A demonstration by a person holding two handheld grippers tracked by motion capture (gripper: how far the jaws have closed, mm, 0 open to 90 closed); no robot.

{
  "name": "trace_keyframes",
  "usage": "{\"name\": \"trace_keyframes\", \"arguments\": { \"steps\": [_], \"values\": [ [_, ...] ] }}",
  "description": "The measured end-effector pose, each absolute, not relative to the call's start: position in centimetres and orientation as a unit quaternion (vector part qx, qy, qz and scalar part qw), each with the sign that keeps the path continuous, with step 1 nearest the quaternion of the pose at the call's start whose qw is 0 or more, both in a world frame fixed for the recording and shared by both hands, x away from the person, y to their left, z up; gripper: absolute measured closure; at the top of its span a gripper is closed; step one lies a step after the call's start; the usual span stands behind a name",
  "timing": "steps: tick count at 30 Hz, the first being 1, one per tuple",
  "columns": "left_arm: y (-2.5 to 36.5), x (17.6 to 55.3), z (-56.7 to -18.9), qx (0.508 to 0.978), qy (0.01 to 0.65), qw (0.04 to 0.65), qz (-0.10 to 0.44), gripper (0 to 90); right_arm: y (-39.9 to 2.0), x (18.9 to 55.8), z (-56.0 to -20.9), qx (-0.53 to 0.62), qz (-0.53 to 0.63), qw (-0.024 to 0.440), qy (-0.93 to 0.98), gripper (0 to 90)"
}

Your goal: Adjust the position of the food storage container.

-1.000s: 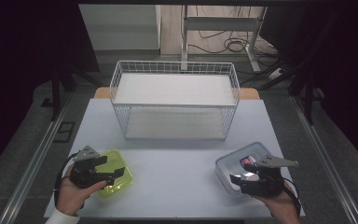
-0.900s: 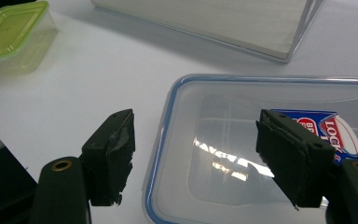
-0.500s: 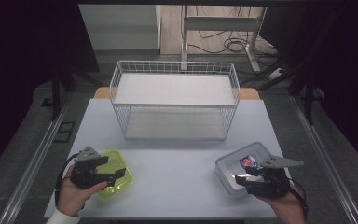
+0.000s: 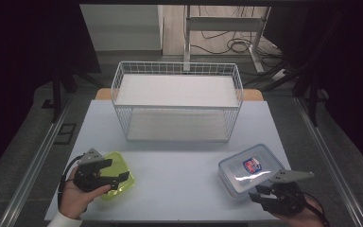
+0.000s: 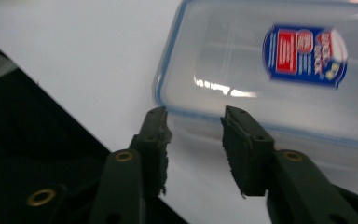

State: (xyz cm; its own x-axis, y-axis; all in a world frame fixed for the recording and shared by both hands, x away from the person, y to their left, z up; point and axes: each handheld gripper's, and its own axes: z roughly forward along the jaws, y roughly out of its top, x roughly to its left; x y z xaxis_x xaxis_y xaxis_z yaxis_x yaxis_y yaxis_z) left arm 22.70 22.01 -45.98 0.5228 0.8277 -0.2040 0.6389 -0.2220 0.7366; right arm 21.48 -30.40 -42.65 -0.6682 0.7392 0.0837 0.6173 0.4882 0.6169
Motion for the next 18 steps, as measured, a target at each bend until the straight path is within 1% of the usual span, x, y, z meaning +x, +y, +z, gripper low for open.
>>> {"name": "trace_keyframes", "arguments": {
  "steps": [2, 3, 4, 8, 13, 18],
  "values": [
    [22.0, 22.7, -46.0, 0.774, 0.474, 0.404, 0.115, 16.7, -30.8, 21.1, -42.9, 0.388, 0.304, 0.100, 0.864, 69.8],
    [22.0, 22.7, -46.1, 0.774, 0.474, 0.403, 0.115, 16.7, -31.1, 20.9, -43.2, 0.379, 0.297, 0.096, 0.871, 78.1],
    [21.9, 22.7, -46.1, 0.775, 0.474, 0.403, 0.115, 16.7, -31.1, 20.9, -43.2, 0.379, 0.297, 0.096, 0.871, 78.1],
    [21.9, 22.7, -46.1, 0.775, 0.474, 0.403, 0.115, 16.7, -31.2, 20.9, -44.2, 0.363, 0.275, 0.080, 0.887, 87.9],
    [21.9, 22.7, -46.1, 0.775, 0.475, 0.402, 0.116, 16.6, -30.0, 21.2, -45.6, 0.332, 0.230, 0.070, 0.912, 88.9],
    [22.0, 22.7, -45.9, 0.773, 0.474, 0.405, 0.116, 16.4, -29.4, 21.6, -46.6, 0.331, 0.216, 0.063, 0.917, 88.8]
  ]
}}
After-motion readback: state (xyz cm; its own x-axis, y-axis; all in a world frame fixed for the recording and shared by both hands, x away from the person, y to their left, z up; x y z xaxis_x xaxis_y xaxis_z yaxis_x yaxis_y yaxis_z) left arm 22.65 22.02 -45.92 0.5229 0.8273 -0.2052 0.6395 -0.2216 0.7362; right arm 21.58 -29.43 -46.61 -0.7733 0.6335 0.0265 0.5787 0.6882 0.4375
